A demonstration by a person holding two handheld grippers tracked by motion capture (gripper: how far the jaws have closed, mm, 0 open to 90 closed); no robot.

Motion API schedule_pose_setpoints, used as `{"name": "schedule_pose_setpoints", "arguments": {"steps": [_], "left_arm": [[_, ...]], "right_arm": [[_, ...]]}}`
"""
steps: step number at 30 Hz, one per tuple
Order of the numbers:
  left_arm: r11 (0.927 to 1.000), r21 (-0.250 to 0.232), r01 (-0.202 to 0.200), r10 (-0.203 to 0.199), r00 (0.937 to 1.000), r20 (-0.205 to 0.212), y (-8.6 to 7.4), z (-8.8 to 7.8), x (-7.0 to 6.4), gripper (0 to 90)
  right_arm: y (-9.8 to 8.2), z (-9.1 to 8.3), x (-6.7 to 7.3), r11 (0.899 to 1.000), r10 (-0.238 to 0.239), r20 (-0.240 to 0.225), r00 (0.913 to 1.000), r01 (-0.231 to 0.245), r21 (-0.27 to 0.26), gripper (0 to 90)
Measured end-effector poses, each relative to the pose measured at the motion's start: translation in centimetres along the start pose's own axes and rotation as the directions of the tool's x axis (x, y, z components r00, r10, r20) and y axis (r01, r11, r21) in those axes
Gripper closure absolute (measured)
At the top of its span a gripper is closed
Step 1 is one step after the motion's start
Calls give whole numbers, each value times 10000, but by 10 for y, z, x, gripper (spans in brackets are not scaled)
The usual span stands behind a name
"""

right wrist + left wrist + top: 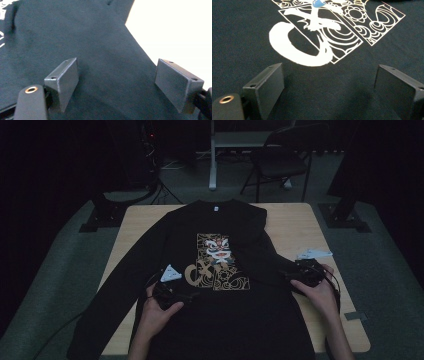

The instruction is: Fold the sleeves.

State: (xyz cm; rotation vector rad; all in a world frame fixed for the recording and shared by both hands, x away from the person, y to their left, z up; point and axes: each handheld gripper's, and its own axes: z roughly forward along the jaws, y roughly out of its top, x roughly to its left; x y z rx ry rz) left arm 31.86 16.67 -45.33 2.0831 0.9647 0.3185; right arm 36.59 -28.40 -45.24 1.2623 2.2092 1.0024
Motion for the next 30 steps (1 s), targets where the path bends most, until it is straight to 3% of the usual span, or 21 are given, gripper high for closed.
{"name": "schedule_pose_setpoints", "arguments": {"steps": [5, 12, 23, 30], "left_arm": [[10000, 0, -3, 3, 10000, -3, 0, 0, 0, 102], [10000, 11, -28, 28, 10000, -21, 0, 0, 0, 102], [10000, 19, -42, 42, 10000, -40, 0, 0, 0, 102], [10000, 20, -45, 45, 10000, -40, 0, 0, 0, 102]], "right_arm": [[-3, -4, -8, 9978, 639, 372, 9973, -645, 126, 185], [-12, -12, -16, 9883, 1504, 975, 9838, -1522, 117, 186], [-21, -23, -25, 9873, 1543, 1496, 9766, -1581, 141, 186], [-26, -26, -31, 9840, 1732, 1566, 9724, -1774, 132, 186]]}}
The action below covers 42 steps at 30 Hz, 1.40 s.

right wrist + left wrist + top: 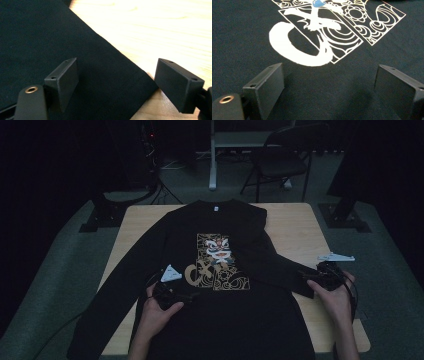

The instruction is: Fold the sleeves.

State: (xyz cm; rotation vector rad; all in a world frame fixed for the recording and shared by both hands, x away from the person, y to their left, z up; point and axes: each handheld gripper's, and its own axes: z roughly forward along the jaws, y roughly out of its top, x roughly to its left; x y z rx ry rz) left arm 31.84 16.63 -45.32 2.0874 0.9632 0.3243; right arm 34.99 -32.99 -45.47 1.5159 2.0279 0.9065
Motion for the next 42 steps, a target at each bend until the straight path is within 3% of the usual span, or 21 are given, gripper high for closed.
{"name": "schedule_pose_setpoints", "arguments": {"steps": [4, 13, 29, 42], "left_arm": [[10000, 2, -3, 3, 10000, -1, 0, 0, 0, 102], [10000, -1, 4, -4, 10000, -1, 0, 0, 0, 102], [10000, 1, -7, 7, 10000, -7, 0, 0, 0, 102], [10000, -10, -19, 19, 10000, -33, 0, 0, 0, 103]], "right_arm": [[-1, -2, 1, 9999, -113, 11, 9999, 113, 38, 194], [-3, -7, 2, 9999, -99, 21, 9999, 99, 21, 339], [0, -10, 10, 9980, -600, -824, 9948, 616, 171, 813], [10, -16, 32, 9913, -1316, -1198, 9840, 1314, -99, 848]]}}
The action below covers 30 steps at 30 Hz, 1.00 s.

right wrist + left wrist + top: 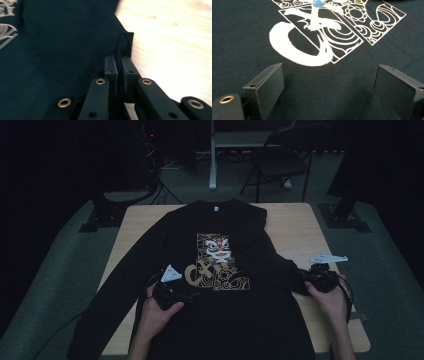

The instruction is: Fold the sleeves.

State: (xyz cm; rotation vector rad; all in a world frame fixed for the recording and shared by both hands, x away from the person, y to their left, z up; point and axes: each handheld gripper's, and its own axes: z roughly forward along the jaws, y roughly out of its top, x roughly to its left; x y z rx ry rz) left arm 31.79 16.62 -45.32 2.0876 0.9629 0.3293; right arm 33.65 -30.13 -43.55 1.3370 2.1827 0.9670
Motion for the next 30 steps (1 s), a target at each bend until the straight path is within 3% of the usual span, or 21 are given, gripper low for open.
{"name": "schedule_pose_setpoints", "arguments": {"steps": [9, 17, 19, 23, 28, 29, 30], "left_arm": [[10000, -3, 38, -38, 10000, 25, 0, 0, 1, 103], [9998, 100, -179, 181, 9997, -187, 0, 1, -2, 103], [9998, 102, -180, 182, 9997, -187, 0, 1, -3, 103], [9989, 221, -415, 424, 9982, -415, 1, 2, -5, 103], [9994, 172, -292, 299, 9986, -432, 1, 1, -4, 103], [9994, 172, -292, 299, 9986, -432, 1, 1, -4, 105], [9998, 108, -193, 198, 9989, -432, 0, 1, -3, 109]], "right_arm": [[22, 2, 31, 9957, -919, -486, 9946, 913, -132, 848], [40, 18, 67, 9792, -2001, -1083, 9738, 2026, 132, 848], [42, 20, 72, 9771, -2087, -1154, 9711, 2120, 169, 848], [56, 31, 96, 9625, -2653, -1661, 9498, 2709, 118, 848], [70, 38, 125, 9433, -3233, -2255, 9190, 3321, 12, 848], [70, 38, 125, 9433, -3233, -2255, 9190, 3321, 12, 848], [76, 39, 135, 9355, -3445, -2374, 9083, 3534, -55, 848]]}}
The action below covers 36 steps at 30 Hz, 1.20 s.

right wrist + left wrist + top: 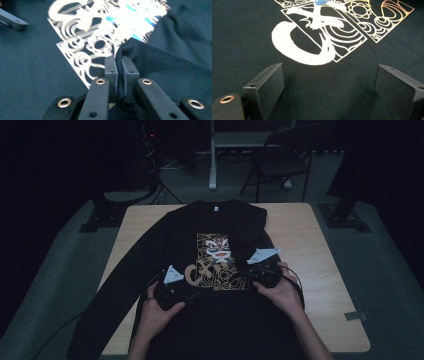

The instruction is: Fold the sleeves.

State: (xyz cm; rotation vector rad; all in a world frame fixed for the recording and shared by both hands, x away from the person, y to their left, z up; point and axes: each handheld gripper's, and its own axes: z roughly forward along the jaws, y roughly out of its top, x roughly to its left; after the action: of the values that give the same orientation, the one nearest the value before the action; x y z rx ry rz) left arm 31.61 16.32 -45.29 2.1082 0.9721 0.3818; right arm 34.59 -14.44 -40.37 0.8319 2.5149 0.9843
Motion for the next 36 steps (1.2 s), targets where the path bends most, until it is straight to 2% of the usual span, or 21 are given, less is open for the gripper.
{"name": "schedule_pose_setpoints", "arguments": {"steps": [5, 6, 11, 12, 15, 17, 21, 22, 24, 26, 29, 31, 32, 34, 36], "left_arm": [[10000, -22, 38, -39, 9999, -108, -1, -3, 4, 109], [10000, -38, 89, -90, 9998, -170, -4, -5, 6, 109], [9998, -104, 170, -175, 9987, -481, -9, -14, 16, 109], [9993, -195, 324, -337, 9973, -652, -12, -20, 24, 109], [9962, -488, 715, -750, 9945, -735, -15, -30, 37, 109], [9927, -766, 930, -1000, 9905, -939, -18, -40, 47, 109], [9876, -970, 1234, -1358, 9816, -1340, -23, -57, 65, 109], [9876, -970, 1234, -1358, 9816, -1340, -23, -57, 65, 109], [9856, -1012, 1358, -1512, 9748, -1641, -27, -63, 73, 109], [9847, -975, 1444, -1612, 9675, -1947, -30, -67, 80, 109], [9823, -968, 1603, -1779, 9601, -2156, -35, -70, 88, 109], [9803, -1027, 1690, -1883, 9560, -2250, -39, -70, 91, 109], [9797, -989, 1744, -1932, 9531, -2329, -42, -67, 93, 109], [9797, -958, 1763, -1944, 9524, -2349, -43, -66, 94, 109], [9796, -779, 1855, -1988, 9518, -2336, -45, -62, 96, 109]], "right_arm": [[17, 8, 15, 9992, -409, -319, 9987, 410, 14, 848], [23, 12, 22, 9985, -538, -577, 9969, 538, -15, 848], [34, 23, 35, 9969, -784, -839, 9934, 787, 5, 848], [39, 28, 42, 9957, -917, -994, 9908, 927, 54, 848], [46, 34, 51, 9935, -1121, -1247, 9858, 1136, 48, 848], [50, 38, 58, 9923, -1225, -1393, 9827, 1237, 1, 848], [60, 44, 75, 9903, -1384, -1844, 9731, 1373, -187, 846], [60, 44, 75, 9903, -1384, -1844, 9731, 1373, -187, 846], [67, 48, 88, 9872, -1593, -2110, 9644, 1567, -290, 846], [70, 49, 92, 9865, -1638, -2192, 9618, 1607, -322, 846], [81, 54, 105, 9834, -1812, -2429, 9530, 1756, -445, 843], [83, 55, 109, 9823, -1871, -2510, 9497, 1795, -532, 843], [88, 56, 116, 9812, -1923, -2757, 9418, 1808, -669, 843], [90, 57, 120, 9794, -2014, -2799, 9387, 1898, -684, 843], [97, 62, 130, 9769, -2135, -2846, 9346, 2035, -646, 843]]}}
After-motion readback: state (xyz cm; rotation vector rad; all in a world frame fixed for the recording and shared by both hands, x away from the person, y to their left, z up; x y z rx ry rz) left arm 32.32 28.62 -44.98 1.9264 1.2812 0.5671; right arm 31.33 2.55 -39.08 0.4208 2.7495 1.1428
